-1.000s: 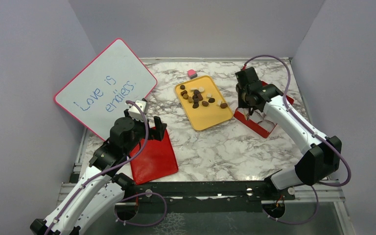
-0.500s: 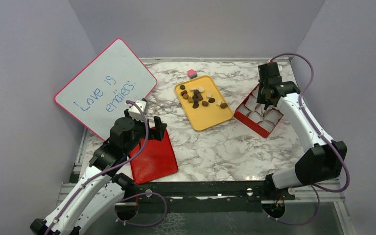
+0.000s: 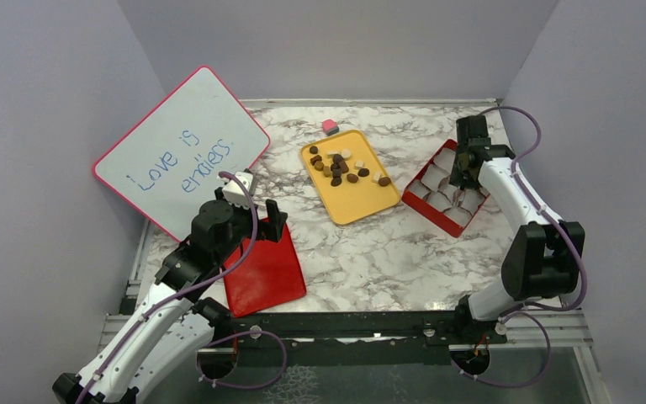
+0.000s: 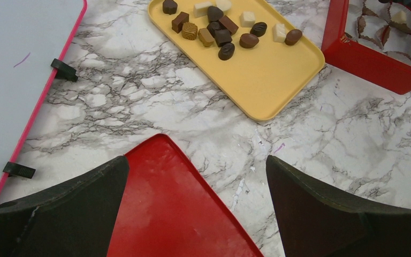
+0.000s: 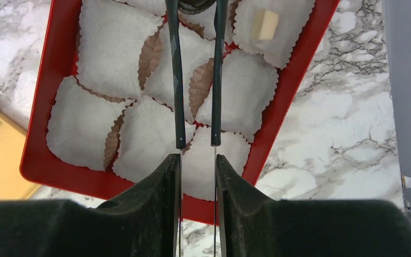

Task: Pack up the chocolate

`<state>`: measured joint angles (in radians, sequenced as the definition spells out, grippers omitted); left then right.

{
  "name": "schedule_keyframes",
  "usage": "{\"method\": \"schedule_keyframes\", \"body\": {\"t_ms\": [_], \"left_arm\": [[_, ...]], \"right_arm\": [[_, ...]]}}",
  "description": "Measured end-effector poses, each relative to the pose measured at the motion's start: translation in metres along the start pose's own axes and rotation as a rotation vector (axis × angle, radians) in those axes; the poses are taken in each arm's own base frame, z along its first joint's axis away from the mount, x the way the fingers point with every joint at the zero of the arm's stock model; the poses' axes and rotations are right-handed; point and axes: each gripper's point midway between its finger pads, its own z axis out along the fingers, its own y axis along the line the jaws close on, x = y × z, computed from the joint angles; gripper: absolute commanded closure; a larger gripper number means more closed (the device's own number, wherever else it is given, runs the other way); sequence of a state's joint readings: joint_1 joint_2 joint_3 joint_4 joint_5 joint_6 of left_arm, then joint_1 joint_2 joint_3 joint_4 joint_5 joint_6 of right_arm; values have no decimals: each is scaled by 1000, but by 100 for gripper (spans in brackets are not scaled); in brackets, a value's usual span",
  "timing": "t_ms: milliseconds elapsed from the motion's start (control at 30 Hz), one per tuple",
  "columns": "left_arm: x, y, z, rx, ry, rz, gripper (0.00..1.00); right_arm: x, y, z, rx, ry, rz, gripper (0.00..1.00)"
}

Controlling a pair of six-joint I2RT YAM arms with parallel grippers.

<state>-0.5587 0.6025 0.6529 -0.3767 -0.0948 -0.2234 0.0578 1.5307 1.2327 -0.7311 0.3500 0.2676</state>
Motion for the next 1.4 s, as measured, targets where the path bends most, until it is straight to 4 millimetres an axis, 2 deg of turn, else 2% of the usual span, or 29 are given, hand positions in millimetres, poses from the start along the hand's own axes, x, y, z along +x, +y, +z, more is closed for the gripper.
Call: {"method": "schedule_keyframes", "body": {"t_ms": [500,567,833,1167,1267,1400], "left_arm": [[4,-1,3,7,22,1,1],[6,-3,4,13,30,2,1],[7,-3,5,16,35,2,1],[7,-3,5,16,33,2,1],[7,-3,5,16,32,2,1],[6,-3,4,16,31,2,1]], "right_arm": [[3,3,28,17,29,2,65],[4,4,30,19,38,0,62],[6,-1,37,59,51,-8,61],[-9,0,26,39,20,6,62],[-13,4,17,1,5,10,62],[-21,11,-6,-86,-32,18,62]]}}
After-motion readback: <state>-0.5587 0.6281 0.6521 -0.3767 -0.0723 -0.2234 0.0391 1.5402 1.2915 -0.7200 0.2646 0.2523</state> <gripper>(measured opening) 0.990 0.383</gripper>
